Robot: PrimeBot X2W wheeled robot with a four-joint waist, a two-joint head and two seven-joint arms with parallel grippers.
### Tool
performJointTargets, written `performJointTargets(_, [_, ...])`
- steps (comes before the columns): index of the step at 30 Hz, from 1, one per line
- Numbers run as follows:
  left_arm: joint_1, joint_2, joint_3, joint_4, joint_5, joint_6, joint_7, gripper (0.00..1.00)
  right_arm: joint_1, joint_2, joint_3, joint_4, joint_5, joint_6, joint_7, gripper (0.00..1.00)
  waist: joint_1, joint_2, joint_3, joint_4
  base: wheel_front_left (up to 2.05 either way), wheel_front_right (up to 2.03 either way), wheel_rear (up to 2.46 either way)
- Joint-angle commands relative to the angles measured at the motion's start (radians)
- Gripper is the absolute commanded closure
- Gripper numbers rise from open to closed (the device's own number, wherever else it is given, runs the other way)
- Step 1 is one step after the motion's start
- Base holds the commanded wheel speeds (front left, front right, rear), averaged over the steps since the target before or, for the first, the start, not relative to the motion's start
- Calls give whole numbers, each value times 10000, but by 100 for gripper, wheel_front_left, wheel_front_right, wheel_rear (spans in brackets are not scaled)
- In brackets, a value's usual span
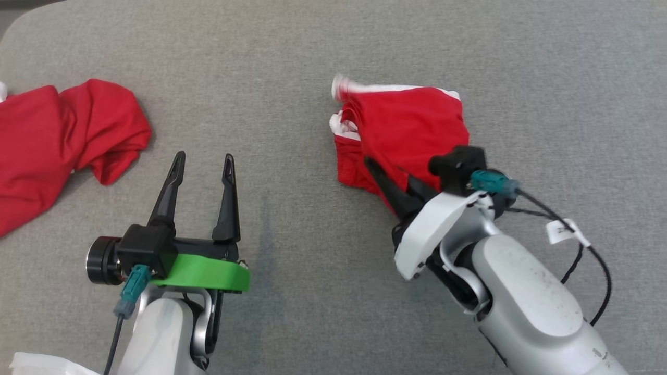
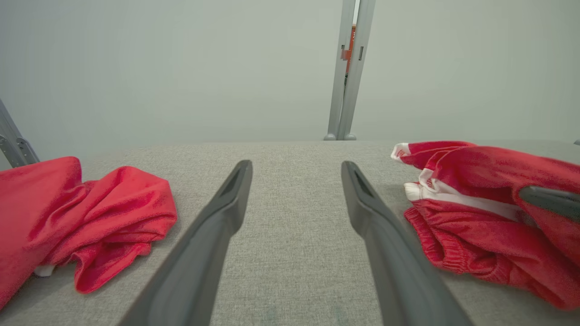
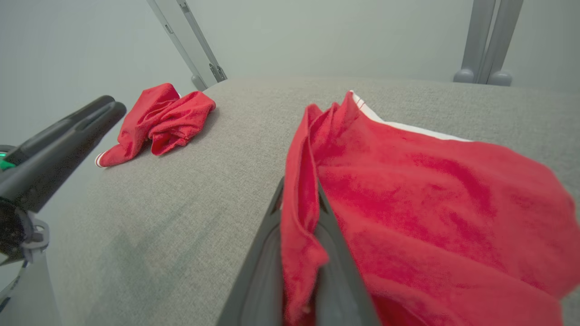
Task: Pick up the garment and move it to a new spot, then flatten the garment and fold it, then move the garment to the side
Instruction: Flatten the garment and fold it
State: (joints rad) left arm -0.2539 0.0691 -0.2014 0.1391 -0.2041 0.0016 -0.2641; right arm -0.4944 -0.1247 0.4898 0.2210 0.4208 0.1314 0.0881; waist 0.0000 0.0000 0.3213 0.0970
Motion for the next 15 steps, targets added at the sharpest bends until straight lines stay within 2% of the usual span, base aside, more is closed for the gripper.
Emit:
performJointTargets(1, [-127,-45,-19,0,-122,55,-2,0,-10,-15,149,264,83,-13,1,100,0,0,105,194,0,0,0])
performJointTargets(7, [-85,-94,-36,6,-164,83,-2,0,-31,10,800,1168,342,-13,-337,100,0,0,173,312,0,0,0])
performJointTargets(8, [-71,-102,-22,22,-164,80,-2,0,-19,-12,880,1231,388,-13,-431,96,0,0,164,304,0,0,0])
performJointTargets(9, [-52,-111,-11,36,-173,85,-2,0,-30,-46,970,1237,379,-13,-578,33,0,0,151,292,0,0,0])
performJointTargets(10, [-37,-115,-2,48,-173,91,-2,0,-31,-86,1044,1199,391,-13,-734,0,0,0,137,280,0,0,0])
performJointTargets(15, [103,-123,72,131,-117,107,-2,0,60,-454,1199,376,162,-13,-1974,0,0,0,-26,163,0,0,0])
